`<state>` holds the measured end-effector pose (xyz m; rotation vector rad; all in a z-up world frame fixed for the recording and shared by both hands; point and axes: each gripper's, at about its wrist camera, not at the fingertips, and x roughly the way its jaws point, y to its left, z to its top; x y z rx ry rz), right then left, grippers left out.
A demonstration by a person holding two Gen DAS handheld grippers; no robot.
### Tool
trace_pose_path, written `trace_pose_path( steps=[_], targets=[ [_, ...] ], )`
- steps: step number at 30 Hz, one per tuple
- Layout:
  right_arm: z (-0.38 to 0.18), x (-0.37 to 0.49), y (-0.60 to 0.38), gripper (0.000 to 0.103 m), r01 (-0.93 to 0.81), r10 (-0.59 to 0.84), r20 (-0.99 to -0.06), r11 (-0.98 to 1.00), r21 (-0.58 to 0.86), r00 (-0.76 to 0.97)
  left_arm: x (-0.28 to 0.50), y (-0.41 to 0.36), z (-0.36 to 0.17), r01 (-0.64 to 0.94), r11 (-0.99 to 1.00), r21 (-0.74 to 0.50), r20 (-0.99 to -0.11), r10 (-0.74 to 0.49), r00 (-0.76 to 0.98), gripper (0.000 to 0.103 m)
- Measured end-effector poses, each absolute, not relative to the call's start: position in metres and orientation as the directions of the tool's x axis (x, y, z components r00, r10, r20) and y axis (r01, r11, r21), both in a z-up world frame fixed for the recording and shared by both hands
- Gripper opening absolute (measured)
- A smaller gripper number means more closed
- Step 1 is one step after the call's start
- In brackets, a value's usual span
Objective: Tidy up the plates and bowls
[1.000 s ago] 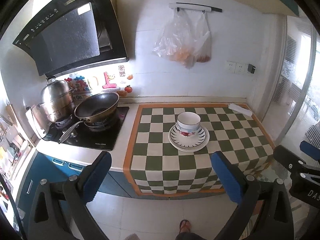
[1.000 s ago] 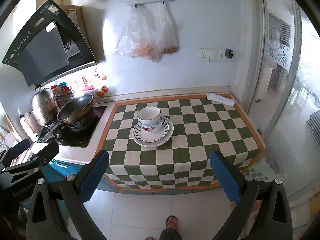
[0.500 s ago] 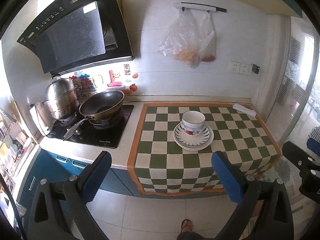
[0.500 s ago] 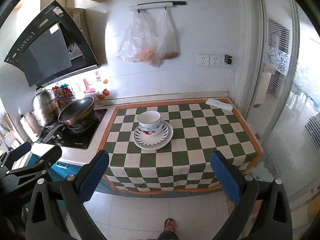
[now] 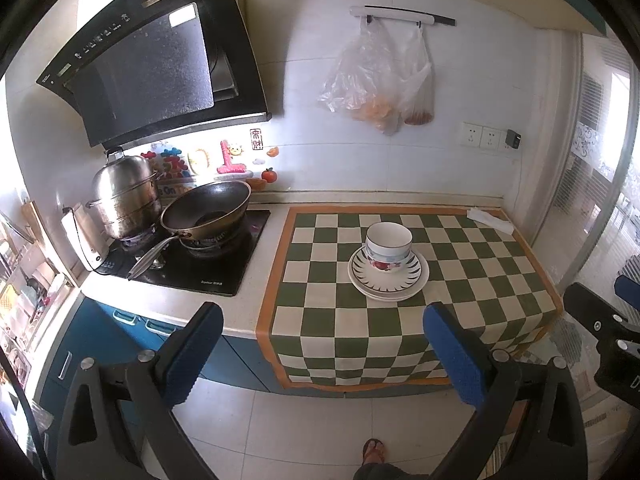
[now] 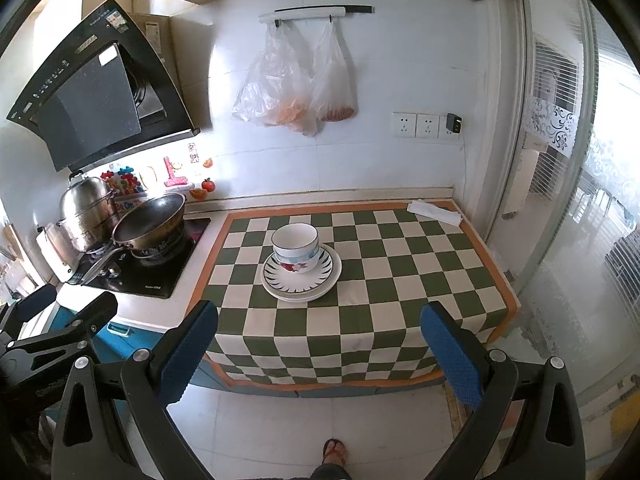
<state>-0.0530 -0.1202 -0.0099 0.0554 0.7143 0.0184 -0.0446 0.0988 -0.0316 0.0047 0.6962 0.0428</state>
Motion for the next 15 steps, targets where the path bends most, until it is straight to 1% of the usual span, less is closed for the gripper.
trace_pose_path(
  steps=[15],
  targets=[
    [-0.0152,-0.0468,-0.1275,0.103,-0.003,0.032,-0.668,0.999,0.045,0.743,-0.0464,0.0982,-0.0279,-0.044,0.999,0.011,-0.637,0.041,0.77,0.103]
  ],
)
